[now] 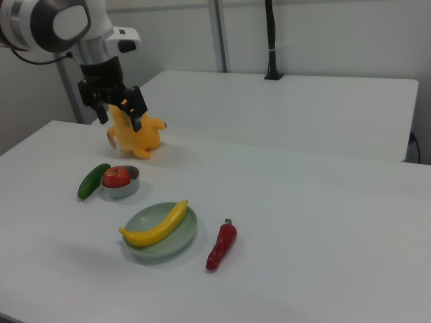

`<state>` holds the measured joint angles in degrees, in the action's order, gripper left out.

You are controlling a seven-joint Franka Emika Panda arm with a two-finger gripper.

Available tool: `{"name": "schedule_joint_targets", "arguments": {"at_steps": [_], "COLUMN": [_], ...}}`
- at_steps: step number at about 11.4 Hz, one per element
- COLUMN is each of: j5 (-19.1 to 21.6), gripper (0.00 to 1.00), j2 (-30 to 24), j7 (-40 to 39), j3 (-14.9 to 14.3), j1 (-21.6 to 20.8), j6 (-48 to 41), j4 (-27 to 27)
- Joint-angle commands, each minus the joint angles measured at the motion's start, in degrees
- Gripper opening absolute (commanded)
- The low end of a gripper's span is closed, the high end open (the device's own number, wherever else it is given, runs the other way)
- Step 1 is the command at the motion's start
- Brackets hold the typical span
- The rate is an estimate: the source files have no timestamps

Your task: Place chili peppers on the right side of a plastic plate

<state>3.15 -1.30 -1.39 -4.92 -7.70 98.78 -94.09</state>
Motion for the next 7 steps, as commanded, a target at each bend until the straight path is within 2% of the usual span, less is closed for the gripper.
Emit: {"name": "schedule_joint_targets", "arguments": {"at_steps": [1,7], "j5": [-0.78,-0.69], "gripper": [1.0,1.0], "j2": [-1.69,-1.78], "j7": [-4.32,-3.7], "j3": [-1.14,-1.05], "j1": [-0.3,-0.65], "j6": [2.65,1.68], "j4": [-3.21,-3.56]}}
